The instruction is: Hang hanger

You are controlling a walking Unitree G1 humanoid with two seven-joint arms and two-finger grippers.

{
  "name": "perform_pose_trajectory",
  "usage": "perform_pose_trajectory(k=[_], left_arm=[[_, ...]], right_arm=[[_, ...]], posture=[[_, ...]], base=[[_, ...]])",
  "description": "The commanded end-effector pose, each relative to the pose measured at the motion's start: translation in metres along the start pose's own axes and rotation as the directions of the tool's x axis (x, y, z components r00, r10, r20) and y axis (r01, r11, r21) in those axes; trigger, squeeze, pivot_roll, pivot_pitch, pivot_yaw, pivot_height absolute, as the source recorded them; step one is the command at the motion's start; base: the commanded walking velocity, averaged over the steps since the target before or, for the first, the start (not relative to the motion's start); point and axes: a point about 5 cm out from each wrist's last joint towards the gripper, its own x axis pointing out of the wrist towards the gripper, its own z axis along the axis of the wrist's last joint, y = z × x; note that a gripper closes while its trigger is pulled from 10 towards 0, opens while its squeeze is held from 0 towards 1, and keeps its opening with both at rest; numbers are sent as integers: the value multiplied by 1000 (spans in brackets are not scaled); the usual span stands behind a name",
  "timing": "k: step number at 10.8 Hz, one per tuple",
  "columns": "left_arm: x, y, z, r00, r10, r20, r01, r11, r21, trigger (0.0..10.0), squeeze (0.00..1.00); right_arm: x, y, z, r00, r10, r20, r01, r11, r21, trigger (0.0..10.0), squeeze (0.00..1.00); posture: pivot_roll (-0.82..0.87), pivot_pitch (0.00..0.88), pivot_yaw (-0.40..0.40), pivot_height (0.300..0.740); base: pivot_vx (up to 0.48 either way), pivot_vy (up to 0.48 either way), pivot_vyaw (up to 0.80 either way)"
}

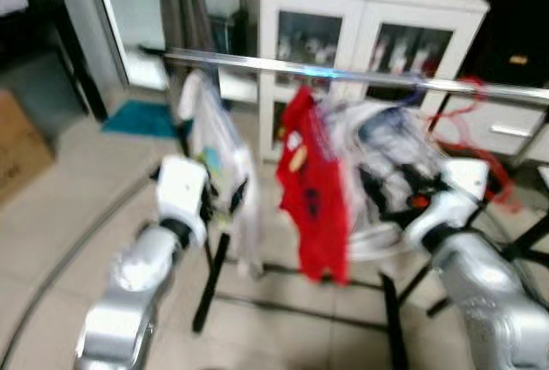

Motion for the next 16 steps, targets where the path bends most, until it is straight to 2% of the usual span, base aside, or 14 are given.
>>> perform_pose_trajectory(k=[1, 2, 4, 5, 6, 8, 9, 10, 11, 12, 13, 14, 16], left_arm=[[4, 2, 1, 999, 35, 7, -35, 999, 15, 10000, 0], [5, -1, 4, 999, 30, 17, -30, 999, -20, 10000, 0], [5, -4, 4, 1000, 16, 12, -15, 1000, -23, 10000, 0], [4, -4, 3, 1000, 14, 8, -14, 1000, -19, 10000, 0], [3, -3, 3, 1000, 14, 7, -14, 1000, -17, 10000, 0], [1, -4, 3, 1000, -18, -4, 18, 1000, 3, 10000, 0], [0, -5, 4, 999, -54, -1, 54, 998, 14, 10000, 0], [-2, -12, 6, 988, -157, 3, 157, 987, 18, 10000, 0], [-3, -17, 8, 972, -233, 17, 232, 972, 31, 10000, 0], [-2, -21, 10, 949, -314, 15, 314, 949, 27, 10000, 0], [0, -23, 12, 930, -367, 7, 367, 930, 25, 10000, 0], [2, -23, 17, 913, -408, 4, 408, 912, 37, 10000, 0], [7, -15, 14, 931, -365, -13, 365, 929, 60, 10000, 0]], right_arm=[[6, -1, 5, 1000, -27, 15, 28, 1000, -15, 10000, 1000], [11, 0, 3, 999, -45, 4, 45, 999, -19, 10000, 1000], [21, 5, 5, 1000, -25, 14, 26, 998, -62, 10000, 1000], [25, 8, 11, 998, -14, 56, 21, 993, -120, 10000, 1000], [26, 9, 17, 995, -22, 94, 33, 993, -116, 10000, 1000], [26, 1, 35, 977, -106, 187, 129, 985, -118, 10000, 1000], [26, -5, 34, 976, -151, 155, 178, 967, -181, 10000, 1000], [29, -17, 35, 964, -233, 128, 256, 945, -205, 10000, 1000], [35, -19, 36, 968, -235, 86, 248, 946, -207, 10000, 1000], [48, -19, 38, 971, -234, 54, 240, 955, -175, 10000, 1000], [63, -24, 41, 959, -282, 22, 281, 941, -191, 10000, 1000], [83, -35, 52, 935, -354, 20, 351, 917, -189, 10000, 0], [99, -39, 65, 931, -364, 35, 364, 914, -179, 10000, 0]], posture=[[94, 0, -47, 740], [99, 0, -48, 740], [103, 0, -44, 740], [109, 0, -45, 740], [114, 0, -45, 740], [126, 0, -50, 740], [125, 0, -50, 740], [126, 0, -53, 740], [125, 0, -58, 740], [122, 0, -60, 740], [120, 0, -61, 740], [122, 0, -67, 740], [124, 0, -70, 740]], base=[[0, 0, 0], [0, 0, 0], [347, 0, 688], [360, 0, 0], [360, 0, 0], [354, 0, 0], [281, 0, 0], [0, 0, 0], [0, 0, 0], [0, 0, 0], [0, 0, 0], [0, 0, 0], [0, 0, 0]])
